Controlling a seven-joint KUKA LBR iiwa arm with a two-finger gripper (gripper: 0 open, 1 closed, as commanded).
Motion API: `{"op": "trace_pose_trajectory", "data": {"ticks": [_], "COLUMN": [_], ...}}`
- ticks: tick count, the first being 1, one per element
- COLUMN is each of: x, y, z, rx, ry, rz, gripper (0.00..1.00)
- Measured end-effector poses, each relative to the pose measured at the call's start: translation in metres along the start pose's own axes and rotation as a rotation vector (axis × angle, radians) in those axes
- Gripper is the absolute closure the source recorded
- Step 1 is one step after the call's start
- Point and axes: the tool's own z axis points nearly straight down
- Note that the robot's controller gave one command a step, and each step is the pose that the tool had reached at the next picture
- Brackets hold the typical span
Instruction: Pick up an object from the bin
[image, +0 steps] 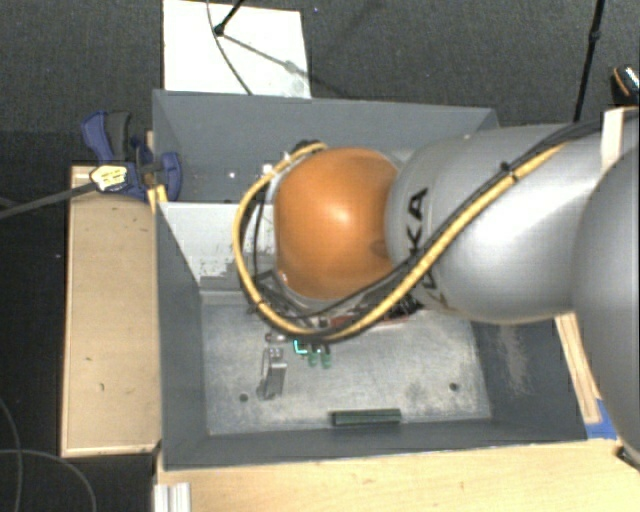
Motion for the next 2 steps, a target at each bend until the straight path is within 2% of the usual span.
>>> {"op": "trace_pose_trajectory", "data": {"ticks": [1,2], "x": [-0.021,0.001], "y": [-0.047,-0.107], "z": [0.123,0.088], "rx": [0.002,0.003], "ry": [-0.002,-0.004], "rz": [-0.316,-0.532], "gripper": [0.0,0.0]}}
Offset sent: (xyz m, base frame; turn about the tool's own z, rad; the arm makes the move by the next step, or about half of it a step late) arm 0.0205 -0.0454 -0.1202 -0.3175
